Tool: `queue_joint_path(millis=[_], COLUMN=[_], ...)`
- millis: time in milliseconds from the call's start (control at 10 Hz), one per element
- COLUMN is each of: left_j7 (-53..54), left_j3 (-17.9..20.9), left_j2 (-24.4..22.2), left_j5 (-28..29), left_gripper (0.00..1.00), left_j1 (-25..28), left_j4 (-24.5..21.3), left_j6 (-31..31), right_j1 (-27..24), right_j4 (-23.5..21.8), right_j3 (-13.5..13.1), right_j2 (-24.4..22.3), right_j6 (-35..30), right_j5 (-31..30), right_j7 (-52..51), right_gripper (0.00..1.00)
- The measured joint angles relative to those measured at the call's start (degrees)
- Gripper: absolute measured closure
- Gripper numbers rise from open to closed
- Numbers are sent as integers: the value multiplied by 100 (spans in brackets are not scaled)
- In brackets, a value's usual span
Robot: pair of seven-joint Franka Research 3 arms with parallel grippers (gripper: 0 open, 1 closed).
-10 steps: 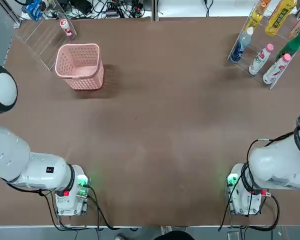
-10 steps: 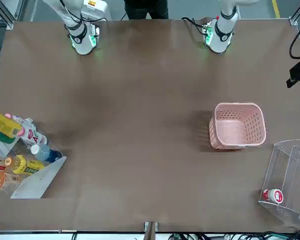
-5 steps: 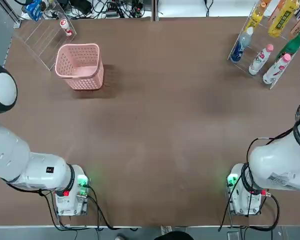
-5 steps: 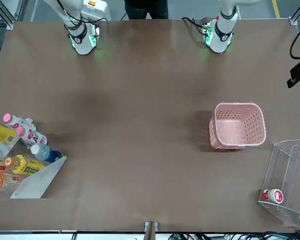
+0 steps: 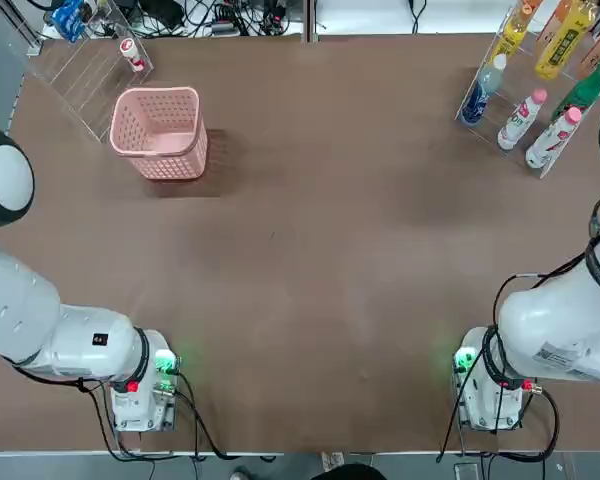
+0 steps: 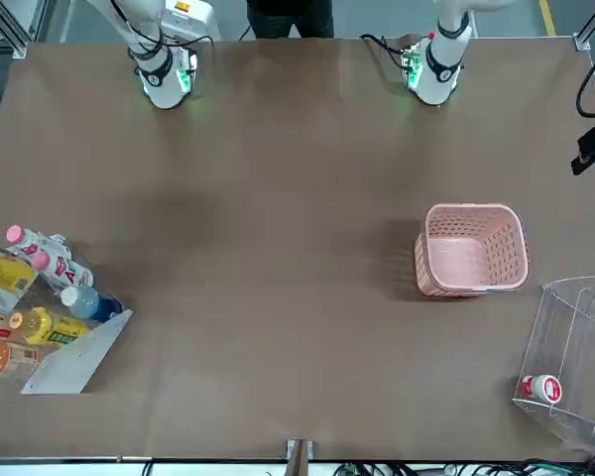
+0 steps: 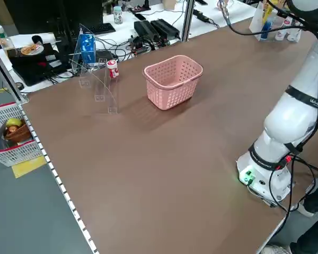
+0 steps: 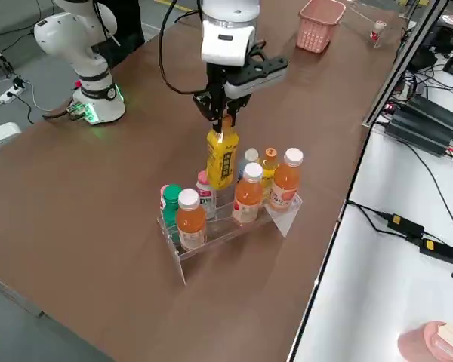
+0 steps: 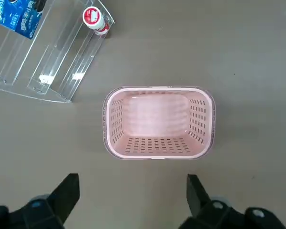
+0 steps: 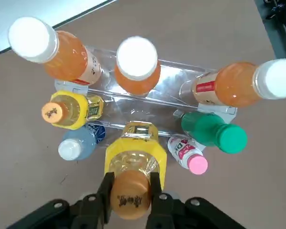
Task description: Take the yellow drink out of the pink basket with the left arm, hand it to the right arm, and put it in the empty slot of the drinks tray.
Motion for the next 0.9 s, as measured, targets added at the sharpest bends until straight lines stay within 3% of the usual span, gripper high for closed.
queue_joint_path(millis=[300,900], left_j7=[0,-5], left_j3=[0,0], left_j2=[0,0], left_j5=[0,0], left_gripper=[0,0], left_j1=[3,7], left_j4=[0,0], left_j6=[0,0], right_j1=[-1,-79], right_j4=[-2,-60], right_j3=[4,3], right_j2=[89,228], right_j6=[364,491], right_j5=[2,10], right_j7=[-3,-178], right_gripper=[66,66])
